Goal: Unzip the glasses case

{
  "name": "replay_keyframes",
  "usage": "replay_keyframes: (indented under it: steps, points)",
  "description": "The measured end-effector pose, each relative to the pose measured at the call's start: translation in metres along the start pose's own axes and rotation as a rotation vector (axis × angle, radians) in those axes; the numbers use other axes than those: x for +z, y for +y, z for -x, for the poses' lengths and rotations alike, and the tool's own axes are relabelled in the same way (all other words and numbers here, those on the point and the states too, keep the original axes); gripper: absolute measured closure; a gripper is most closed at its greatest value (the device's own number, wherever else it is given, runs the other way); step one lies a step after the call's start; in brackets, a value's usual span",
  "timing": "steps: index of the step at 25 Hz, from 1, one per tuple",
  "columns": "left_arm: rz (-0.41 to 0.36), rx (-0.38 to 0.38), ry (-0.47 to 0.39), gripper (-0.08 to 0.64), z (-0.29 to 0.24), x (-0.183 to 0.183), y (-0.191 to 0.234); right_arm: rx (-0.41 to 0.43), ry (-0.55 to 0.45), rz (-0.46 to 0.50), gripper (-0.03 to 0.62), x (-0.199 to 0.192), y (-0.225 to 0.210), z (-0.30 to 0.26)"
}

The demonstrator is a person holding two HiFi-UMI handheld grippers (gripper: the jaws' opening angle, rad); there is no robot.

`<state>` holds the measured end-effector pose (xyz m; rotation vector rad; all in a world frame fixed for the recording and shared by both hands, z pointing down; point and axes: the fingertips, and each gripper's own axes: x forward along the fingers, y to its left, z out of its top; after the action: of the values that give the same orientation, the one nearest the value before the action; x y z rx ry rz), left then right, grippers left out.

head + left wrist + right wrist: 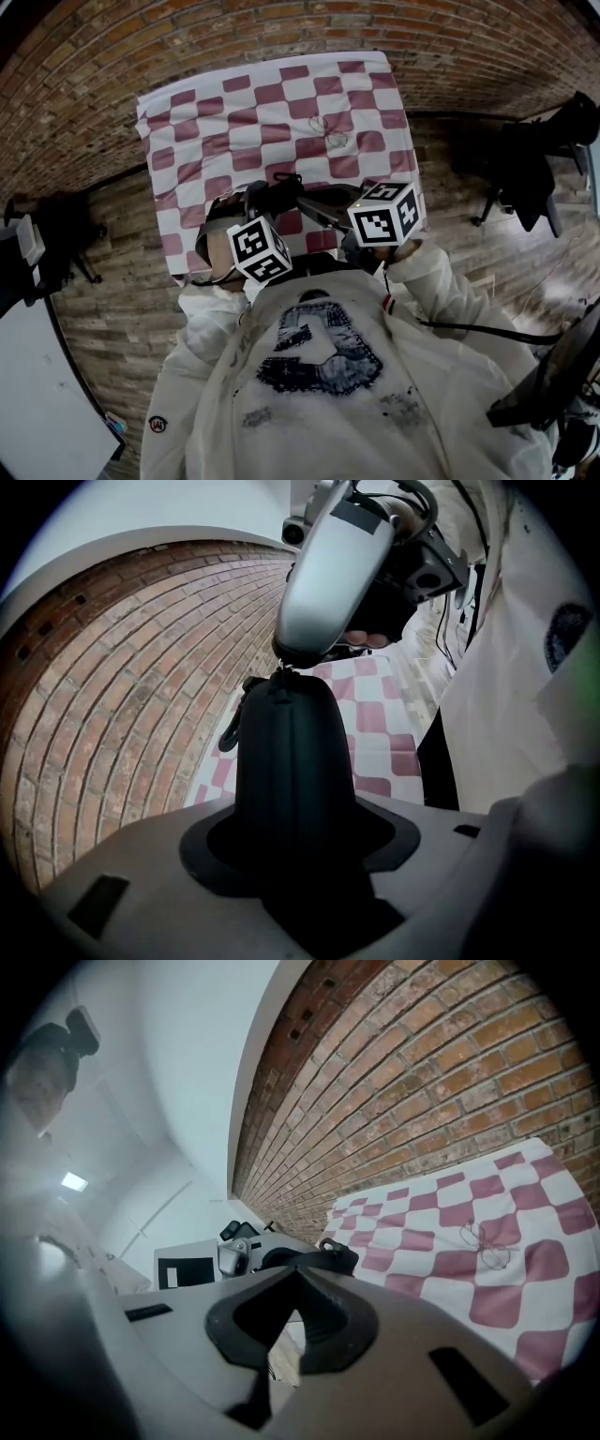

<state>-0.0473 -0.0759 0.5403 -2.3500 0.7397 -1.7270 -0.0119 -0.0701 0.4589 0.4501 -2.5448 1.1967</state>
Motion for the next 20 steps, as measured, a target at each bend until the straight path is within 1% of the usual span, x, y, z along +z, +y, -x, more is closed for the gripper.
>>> replay_keyframes:
  steps: [6,11,15,20]
  points:
    - [-0.014,0.002,0.028,0.304,-0.0026,-0.0027,-0.0003,-0.020,0.009,0.013,0.578,-0.0025,-0.0012,-0.0025]
    - [-0.016,-0.005,0.043,0.304,-0.0057,-0.0047,-0.0030,-0.018,0.010,0.013,0.578,-0.0041,0.0002,-0.0052]
    - [-0.015,-0.011,0.039,0.304,-0.0054,-0.0039,-0.0042,-0.021,0.014,0.016,0.578,-0.0046,-0.0006,-0.0051]
    - [-0.007,-0.007,0.030,0.304,-0.0064,-0.0022,-0.0034,-0.058,0.003,0.056,0.577,-0.0032,-0.0040,-0.0044]
